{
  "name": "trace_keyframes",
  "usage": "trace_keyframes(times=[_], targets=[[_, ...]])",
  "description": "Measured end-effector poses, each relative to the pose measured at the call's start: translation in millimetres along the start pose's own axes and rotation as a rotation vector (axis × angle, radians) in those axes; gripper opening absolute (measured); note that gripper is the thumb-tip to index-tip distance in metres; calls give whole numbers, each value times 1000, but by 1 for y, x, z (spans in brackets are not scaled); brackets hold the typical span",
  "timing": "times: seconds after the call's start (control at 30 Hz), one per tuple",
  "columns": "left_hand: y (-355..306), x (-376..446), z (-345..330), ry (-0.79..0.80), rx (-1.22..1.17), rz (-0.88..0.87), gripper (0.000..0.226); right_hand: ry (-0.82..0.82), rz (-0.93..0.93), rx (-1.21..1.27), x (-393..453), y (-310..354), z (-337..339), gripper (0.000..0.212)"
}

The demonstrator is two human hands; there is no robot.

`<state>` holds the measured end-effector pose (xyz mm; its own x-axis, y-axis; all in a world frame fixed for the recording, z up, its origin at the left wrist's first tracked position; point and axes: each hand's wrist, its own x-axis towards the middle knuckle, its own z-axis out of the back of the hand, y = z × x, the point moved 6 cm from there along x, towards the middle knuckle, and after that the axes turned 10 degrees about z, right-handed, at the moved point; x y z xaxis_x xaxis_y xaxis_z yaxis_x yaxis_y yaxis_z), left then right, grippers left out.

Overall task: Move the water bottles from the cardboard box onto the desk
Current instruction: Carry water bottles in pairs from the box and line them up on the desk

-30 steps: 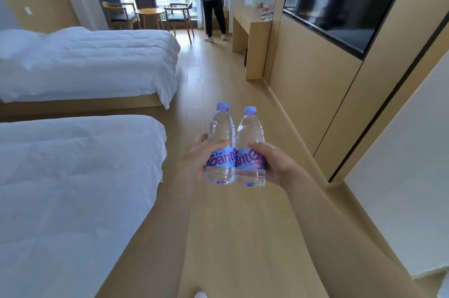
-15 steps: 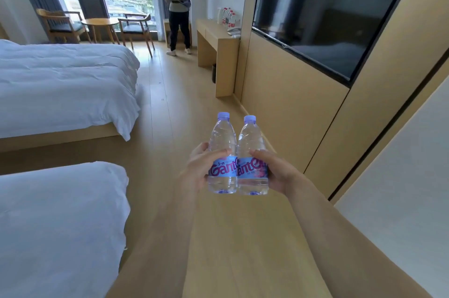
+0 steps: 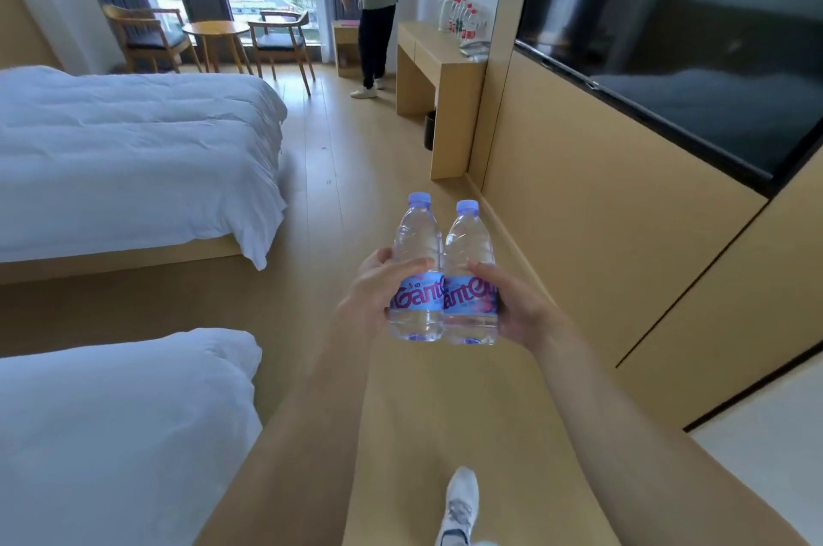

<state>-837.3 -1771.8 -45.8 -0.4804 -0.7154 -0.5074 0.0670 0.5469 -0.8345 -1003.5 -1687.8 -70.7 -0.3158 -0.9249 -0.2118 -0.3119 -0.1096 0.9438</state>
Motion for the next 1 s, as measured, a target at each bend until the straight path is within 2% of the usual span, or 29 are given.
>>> trace_keyframes(times=[0.13,0.33,0.47,0.6,0.83,1.0], targets=[[-32,51,21,-56,7,5,51,119,19,29,76,6,-20,77],[-98,136,45,-183,-30,2,53,248,-17,54,209,27,-40,75],[-140,188,56,-215,-70,-28,51,284,-28,85,284,42,-45,66],[-167,234,66,-239,-48,-28,51,351,-36,79,340,54,-54,70],[-206,319,93,-235,-49,7,61,379,-38,39,434,59,-68,86],[-246,398,122,-183,-59,3,61,317,-29,28,516,61,-85,84]])
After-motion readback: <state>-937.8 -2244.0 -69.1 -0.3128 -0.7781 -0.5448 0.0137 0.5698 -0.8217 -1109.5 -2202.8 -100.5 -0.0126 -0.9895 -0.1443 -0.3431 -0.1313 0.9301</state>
